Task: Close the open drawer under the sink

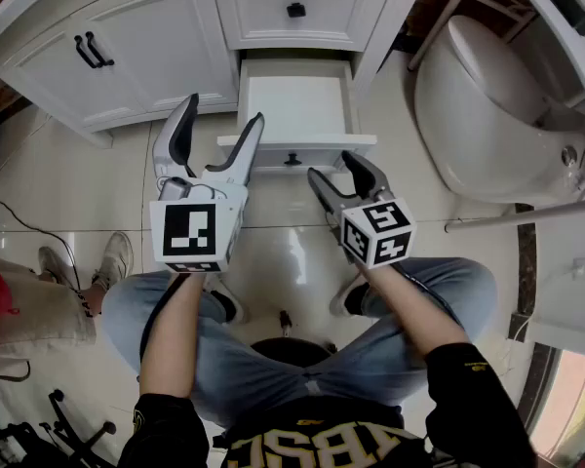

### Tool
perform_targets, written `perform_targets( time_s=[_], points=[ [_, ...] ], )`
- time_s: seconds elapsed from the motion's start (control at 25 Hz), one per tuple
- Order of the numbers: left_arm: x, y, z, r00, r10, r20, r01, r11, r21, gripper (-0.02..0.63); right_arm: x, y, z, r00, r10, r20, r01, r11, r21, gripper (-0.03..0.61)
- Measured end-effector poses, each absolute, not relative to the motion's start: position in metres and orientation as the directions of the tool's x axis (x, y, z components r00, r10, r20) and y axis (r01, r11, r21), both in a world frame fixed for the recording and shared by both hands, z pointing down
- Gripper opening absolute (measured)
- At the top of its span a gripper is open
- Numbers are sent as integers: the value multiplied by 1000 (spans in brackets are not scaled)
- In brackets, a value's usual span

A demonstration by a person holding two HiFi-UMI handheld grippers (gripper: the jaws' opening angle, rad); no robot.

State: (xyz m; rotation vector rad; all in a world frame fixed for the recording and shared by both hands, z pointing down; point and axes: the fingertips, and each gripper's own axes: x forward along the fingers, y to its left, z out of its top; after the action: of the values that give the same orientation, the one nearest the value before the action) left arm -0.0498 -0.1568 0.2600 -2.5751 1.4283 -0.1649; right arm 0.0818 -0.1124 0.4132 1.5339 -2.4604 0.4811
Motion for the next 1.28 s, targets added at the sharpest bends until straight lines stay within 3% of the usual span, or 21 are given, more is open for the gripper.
perform_targets(
  time_s=[0.28, 0.6, 0.8, 1.28],
  points=[
    [-50, -179, 274, 530, -847, 36, -822, -524, -224, 347, 59, -124, 466, -543, -724, 425, -828, 377, -415, 246],
    [-51, -208, 281, 522, -852, 46, -834, -520, -185, 347, 42, -146, 503, -607, -666, 434, -680, 152, -717, 192],
    [-47, -226, 284, 526, -849, 49, -834, -527, -163, 347, 38, -158, 512, -631, -654, 418, -624, 108, -774, 135],
    [-25, -284, 280, 537, -843, -5, -843, -537, -16, 336, 43, -204, 510, -653, -664, 364, -565, 108, -818, 135]
  ],
)
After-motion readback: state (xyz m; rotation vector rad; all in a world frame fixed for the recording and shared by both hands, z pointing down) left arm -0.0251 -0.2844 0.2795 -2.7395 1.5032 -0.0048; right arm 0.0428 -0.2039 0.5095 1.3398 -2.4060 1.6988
